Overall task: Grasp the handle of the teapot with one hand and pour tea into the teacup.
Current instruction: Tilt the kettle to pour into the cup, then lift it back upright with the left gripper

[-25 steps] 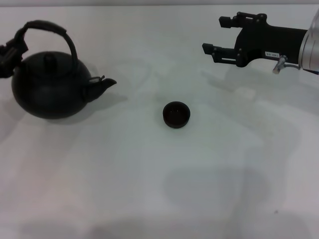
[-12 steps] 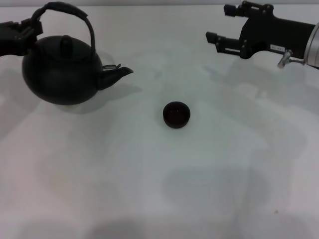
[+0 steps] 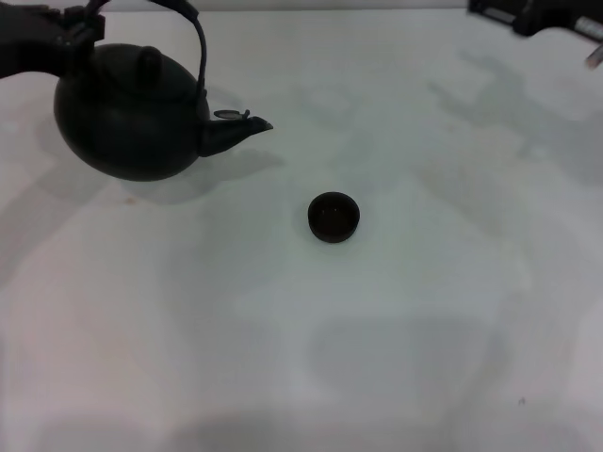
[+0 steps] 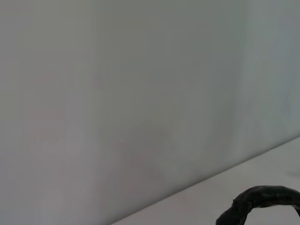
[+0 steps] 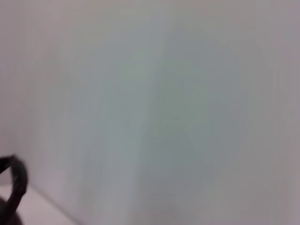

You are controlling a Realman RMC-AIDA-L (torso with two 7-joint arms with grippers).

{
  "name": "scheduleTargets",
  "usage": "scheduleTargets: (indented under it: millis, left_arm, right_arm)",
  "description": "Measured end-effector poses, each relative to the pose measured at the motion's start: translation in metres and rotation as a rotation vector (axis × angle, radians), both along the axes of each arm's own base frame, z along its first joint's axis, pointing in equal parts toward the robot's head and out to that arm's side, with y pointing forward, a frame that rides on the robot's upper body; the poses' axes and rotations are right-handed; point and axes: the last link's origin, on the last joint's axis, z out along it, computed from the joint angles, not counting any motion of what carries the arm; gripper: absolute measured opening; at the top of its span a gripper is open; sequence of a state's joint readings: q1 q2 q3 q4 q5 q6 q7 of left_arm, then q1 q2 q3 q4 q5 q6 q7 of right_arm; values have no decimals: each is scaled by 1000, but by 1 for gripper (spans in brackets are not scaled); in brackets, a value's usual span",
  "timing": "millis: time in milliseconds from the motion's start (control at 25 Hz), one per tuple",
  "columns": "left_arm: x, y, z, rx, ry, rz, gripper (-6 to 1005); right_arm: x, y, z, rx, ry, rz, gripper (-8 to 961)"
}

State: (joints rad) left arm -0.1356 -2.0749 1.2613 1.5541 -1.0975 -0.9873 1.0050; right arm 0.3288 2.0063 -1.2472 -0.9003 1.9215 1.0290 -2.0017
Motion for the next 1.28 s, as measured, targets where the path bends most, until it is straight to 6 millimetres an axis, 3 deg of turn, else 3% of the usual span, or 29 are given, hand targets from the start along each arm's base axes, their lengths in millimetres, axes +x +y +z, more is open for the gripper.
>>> scheduleTargets:
  millis: [240,520,800,1280]
  left_arm:
    - [23,0,-7,-33,76,-17,165]
    - [36,1,-11,-77,83,-26,165]
    - [42,0,-19,-113,130,-24,166]
    - [53,2,-27,-161,202,-48,165]
  right_arm:
    - [11,1,32,94,84,-23,764]
    - [22,0,62,188,141,-46,765]
    - [28,0,75,232,159,-67,765]
    - [31,3,74,239,161,-87,765]
